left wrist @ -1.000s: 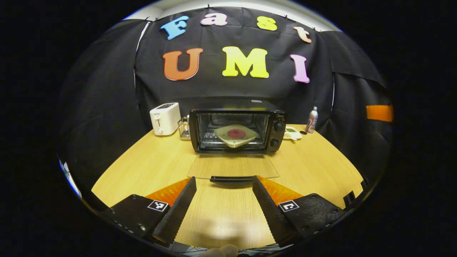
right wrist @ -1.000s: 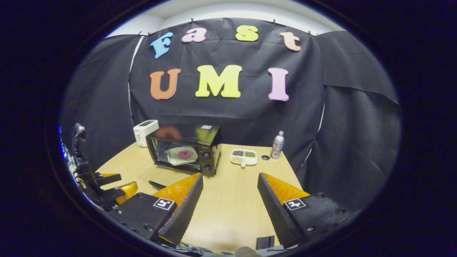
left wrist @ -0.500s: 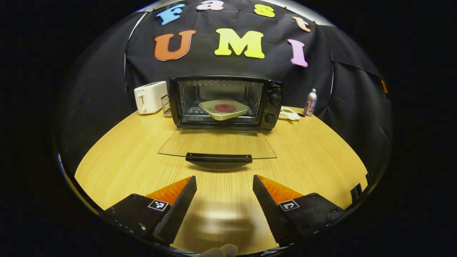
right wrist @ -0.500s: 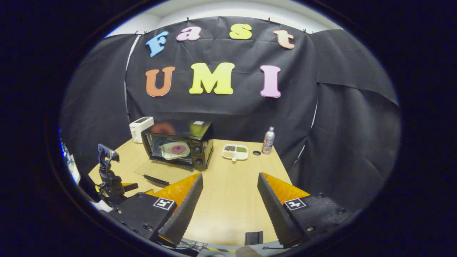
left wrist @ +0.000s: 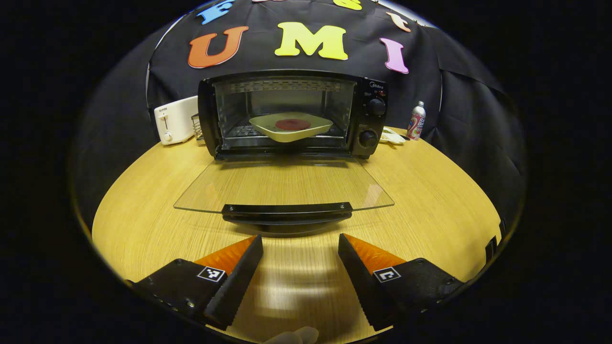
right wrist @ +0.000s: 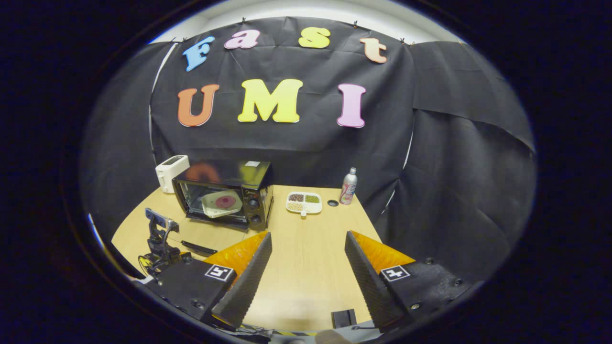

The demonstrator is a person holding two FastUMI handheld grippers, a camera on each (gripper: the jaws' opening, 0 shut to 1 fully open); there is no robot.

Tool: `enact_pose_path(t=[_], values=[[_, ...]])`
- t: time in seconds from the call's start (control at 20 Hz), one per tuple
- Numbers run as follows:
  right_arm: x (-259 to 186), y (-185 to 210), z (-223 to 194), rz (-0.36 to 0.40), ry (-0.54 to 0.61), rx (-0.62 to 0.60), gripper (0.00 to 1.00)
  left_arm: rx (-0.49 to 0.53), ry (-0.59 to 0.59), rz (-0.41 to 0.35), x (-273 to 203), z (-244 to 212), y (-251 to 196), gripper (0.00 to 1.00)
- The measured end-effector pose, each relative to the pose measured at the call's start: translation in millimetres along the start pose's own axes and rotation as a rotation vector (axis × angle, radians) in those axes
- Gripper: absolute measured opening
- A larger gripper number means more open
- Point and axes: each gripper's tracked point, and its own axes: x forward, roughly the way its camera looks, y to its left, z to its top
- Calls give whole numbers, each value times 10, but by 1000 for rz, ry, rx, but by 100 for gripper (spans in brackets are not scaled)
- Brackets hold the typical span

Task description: Open the electric oven with the left hand, put the food in, and close the electric oven.

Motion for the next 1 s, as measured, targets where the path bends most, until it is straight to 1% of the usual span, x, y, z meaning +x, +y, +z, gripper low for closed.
enact_pose_path(t=[0.1,0.15,0.25,0.35,0.4,0.6,0.85,1.0], values=[[20,64,25,-19,-2,-1,97,6,19,7,58,-46,27,96],[26,106,34,-22,-5,-3,96,20,0,3,87,11,25,96],[43,184,16,-24,1,-9,97,36,4,11,110,-3,61,96],[69,220,22,-25,5,-9,97,35,5,10,105,-2,64,95],[70,219,35,-28,7,-2,100,25,6,9,101,10,63,95],[99,241,61,-27,1,5,100,12,0,3,29,84,43,95],[156,248,53,-5,5,19,100,9,-36,5,-92,326,53,95],[177,193,51,-11,1,10,100,12,-80,0,-173,552,61,95]])
